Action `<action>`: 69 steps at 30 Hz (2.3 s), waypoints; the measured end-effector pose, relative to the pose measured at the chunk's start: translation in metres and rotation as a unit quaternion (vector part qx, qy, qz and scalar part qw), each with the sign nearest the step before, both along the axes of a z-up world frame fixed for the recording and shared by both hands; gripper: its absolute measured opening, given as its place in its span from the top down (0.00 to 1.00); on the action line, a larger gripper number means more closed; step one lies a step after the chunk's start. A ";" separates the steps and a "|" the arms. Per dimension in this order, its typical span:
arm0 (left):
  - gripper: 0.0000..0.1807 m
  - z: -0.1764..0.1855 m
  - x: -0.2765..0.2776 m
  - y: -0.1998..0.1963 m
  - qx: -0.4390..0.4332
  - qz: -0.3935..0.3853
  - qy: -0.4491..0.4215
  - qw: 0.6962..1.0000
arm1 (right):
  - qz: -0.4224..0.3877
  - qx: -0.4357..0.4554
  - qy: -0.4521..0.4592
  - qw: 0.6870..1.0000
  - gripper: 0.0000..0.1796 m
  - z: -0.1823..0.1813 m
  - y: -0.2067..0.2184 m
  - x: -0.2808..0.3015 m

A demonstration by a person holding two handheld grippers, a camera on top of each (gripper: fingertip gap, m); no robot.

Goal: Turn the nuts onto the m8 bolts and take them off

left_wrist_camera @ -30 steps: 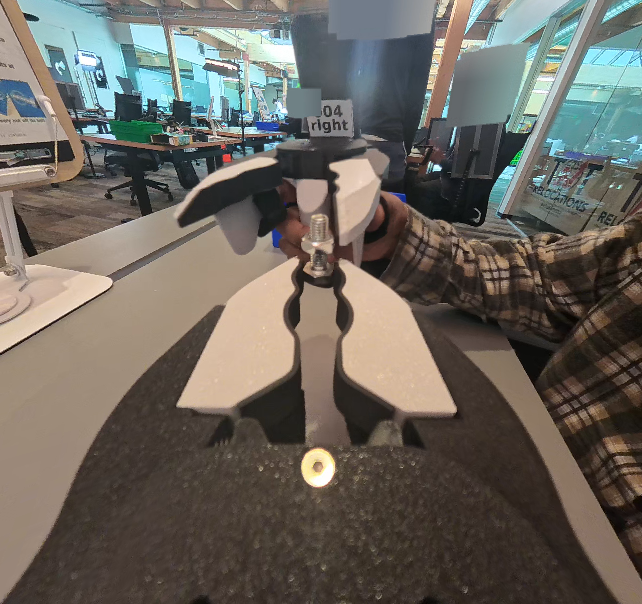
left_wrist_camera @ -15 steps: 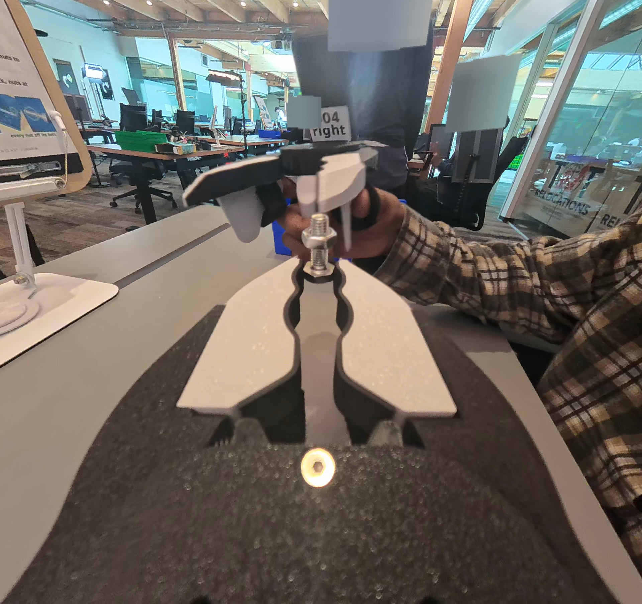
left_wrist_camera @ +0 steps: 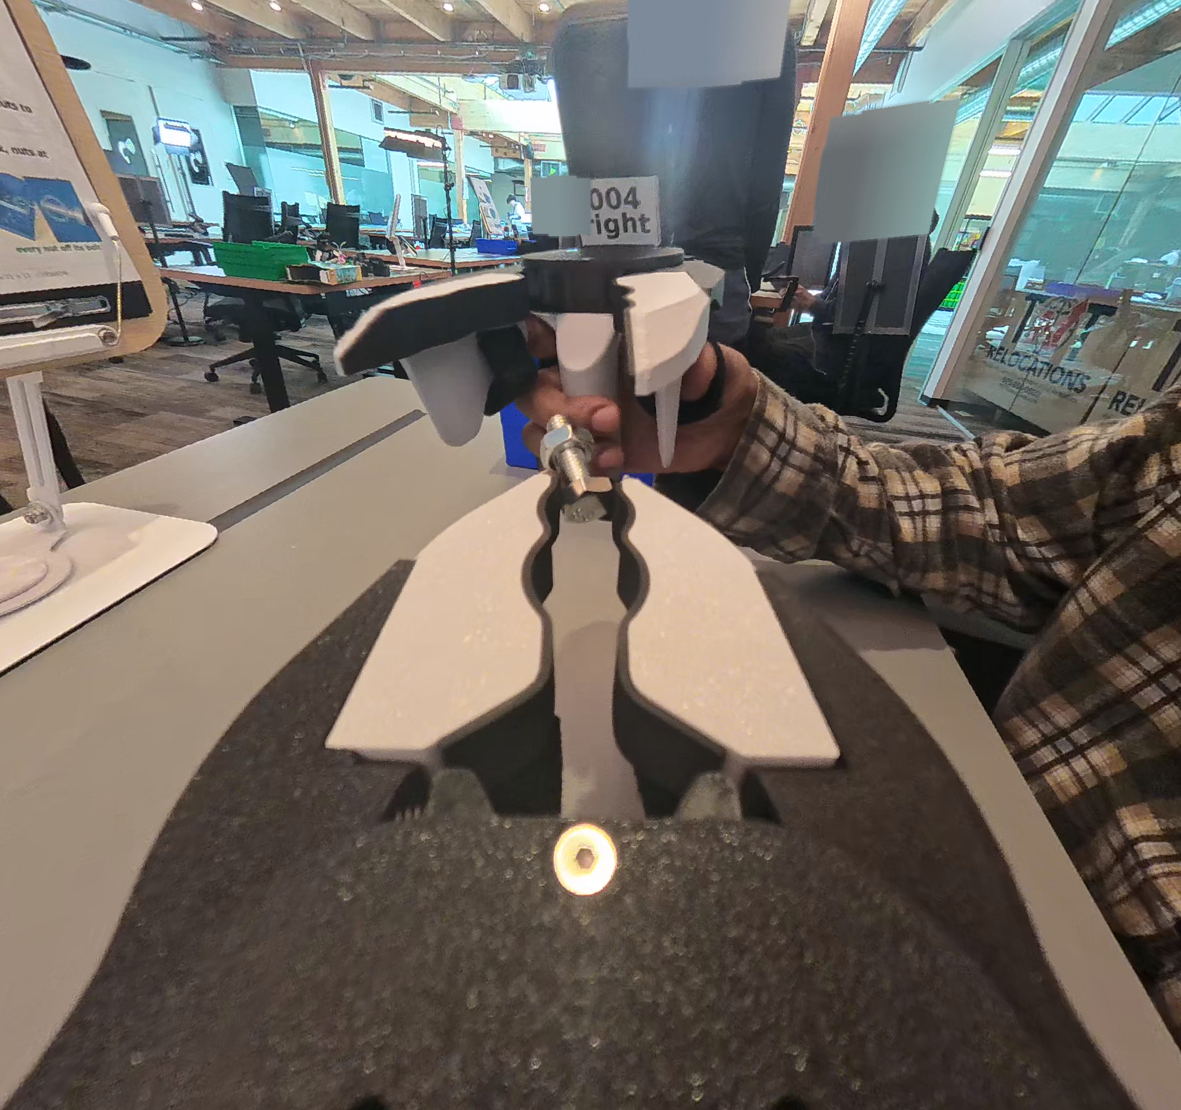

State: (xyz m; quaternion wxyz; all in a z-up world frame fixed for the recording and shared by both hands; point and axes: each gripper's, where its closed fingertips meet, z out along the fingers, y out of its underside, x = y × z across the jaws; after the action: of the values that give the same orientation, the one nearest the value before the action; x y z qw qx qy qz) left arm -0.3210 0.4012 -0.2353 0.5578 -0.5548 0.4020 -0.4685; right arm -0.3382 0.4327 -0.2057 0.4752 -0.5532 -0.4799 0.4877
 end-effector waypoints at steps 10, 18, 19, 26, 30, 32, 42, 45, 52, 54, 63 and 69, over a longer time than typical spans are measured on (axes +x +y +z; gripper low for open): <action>0.92 0.010 -0.006 -0.001 0.006 -0.002 -0.026 1.000 | -0.027 -0.031 -0.001 0.999 0.59 -0.011 0.021 0.014; 0.92 0.008 -0.003 -0.004 0.008 -0.009 -0.020 1.000 | -0.037 -0.020 -0.011 0.999 0.60 -0.012 0.017 0.008; 0.92 0.007 -0.002 -0.004 0.008 -0.010 -0.017 1.000 | -0.040 -0.015 -0.010 0.999 0.61 -0.010 0.017 0.008; 0.92 0.003 0.000 -0.002 0.004 -0.004 -0.007 1.000 | -0.046 0.004 -0.013 0.999 0.63 -0.004 0.012 0.006; 0.92 0.003 0.000 -0.001 0.006 -0.002 -0.004 1.000 | -0.049 0.017 -0.022 0.998 0.63 -0.004 0.009 0.003; 0.92 0.003 0.000 -0.002 0.006 -0.003 -0.003 1.000 | -0.049 0.022 -0.023 0.998 0.63 -0.003 0.008 0.002; 0.92 0.002 0.002 -0.002 0.008 -0.002 -0.001 1.000 | -0.059 0.039 -0.022 0.997 0.60 0.001 0.009 0.004; 0.92 0.005 -0.001 0.000 0.006 0.001 -0.010 1.000 | -0.030 0.033 -0.001 0.999 0.59 0.008 0.001 0.007; 0.92 0.007 0.002 -0.005 0.010 -0.009 -0.015 1.000 | -0.004 0.025 -0.011 1.000 0.57 -0.001 -0.006 -0.004; 0.92 0.010 0.001 -0.006 0.010 -0.013 -0.026 1.000 | -0.013 0.021 -0.005 1.000 0.58 0.000 0.000 0.002; 0.92 0.013 0.002 -0.012 0.015 -0.028 -0.035 0.999 | -0.001 0.028 0.000 1.000 0.58 0.004 -0.005 0.000; 0.92 0.010 0.005 -0.014 0.011 -0.035 -0.034 0.999 | 0.034 0.026 0.008 0.999 0.56 0.009 -0.019 -0.003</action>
State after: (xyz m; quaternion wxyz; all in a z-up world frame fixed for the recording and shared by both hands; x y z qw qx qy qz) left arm -0.3157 0.3875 -0.2249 0.5606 -0.5178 0.4073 -0.5017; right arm -0.3412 0.4135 -0.1967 0.4767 -0.5198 -0.5071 0.4954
